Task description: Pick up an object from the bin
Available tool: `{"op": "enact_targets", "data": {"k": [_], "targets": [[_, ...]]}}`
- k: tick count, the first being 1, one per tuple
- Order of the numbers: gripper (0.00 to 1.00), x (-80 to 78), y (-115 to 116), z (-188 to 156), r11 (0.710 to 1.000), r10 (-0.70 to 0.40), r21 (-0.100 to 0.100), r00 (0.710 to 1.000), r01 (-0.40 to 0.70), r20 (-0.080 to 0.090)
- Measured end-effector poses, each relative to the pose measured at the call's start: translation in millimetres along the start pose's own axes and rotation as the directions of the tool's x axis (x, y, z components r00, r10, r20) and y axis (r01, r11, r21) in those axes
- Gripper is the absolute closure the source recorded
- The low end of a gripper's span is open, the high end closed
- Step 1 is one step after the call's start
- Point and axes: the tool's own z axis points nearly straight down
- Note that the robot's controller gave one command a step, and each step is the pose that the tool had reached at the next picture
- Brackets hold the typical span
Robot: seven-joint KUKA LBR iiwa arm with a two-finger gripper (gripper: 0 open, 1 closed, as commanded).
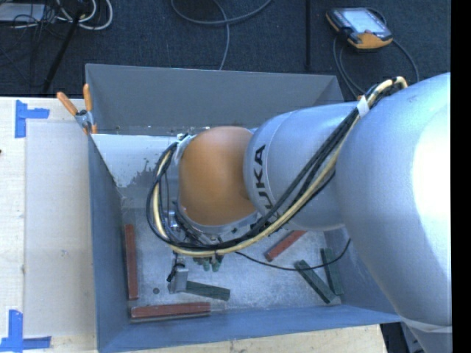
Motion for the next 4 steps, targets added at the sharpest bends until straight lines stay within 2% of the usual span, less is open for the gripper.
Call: {"op": "enact_targets", "data": {"k": [1, 2, 3, 4], "targets": [[0.00, 29.2, -44, 4, 0.999, 0.051, 0.000, 0.999, -0.051, 0.002], [0.00, 41.0, -62, 15, 0.999, -0.033, 0.003, 0.999, 0.033, 0.001], [1.00, 49.2, -93, 53, 0.987, -0.161, 0.000, 0.987, 0.161, 0.003], [1.00, 49.2, -93, 52, 0.987, -0.161, 0.000, 0.987, 0.161, 0.003]]}}
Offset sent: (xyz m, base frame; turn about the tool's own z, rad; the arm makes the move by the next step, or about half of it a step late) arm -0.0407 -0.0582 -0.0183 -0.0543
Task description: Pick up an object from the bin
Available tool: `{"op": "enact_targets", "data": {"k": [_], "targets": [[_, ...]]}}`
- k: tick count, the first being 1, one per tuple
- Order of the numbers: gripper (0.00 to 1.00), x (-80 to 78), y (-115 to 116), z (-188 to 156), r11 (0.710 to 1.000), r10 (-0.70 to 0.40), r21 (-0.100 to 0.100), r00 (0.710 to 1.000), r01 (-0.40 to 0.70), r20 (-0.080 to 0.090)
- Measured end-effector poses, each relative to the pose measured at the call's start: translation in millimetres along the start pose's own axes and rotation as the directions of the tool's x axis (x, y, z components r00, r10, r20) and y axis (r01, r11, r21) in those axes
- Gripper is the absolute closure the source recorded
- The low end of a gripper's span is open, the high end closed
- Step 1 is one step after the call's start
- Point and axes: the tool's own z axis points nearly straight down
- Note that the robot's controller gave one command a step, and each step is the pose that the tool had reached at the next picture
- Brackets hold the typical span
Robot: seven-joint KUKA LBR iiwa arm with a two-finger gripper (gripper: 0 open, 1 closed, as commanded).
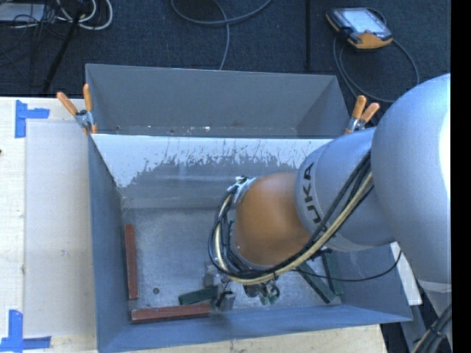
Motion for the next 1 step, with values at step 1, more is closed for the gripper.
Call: {"op": "enact_targets", "data": {"k": [1], "targets": [[1.00, -37.2, -19.5, -213.8, 0.998, -0.062, 0.000, 0.998, 0.062, 0.002]]}}
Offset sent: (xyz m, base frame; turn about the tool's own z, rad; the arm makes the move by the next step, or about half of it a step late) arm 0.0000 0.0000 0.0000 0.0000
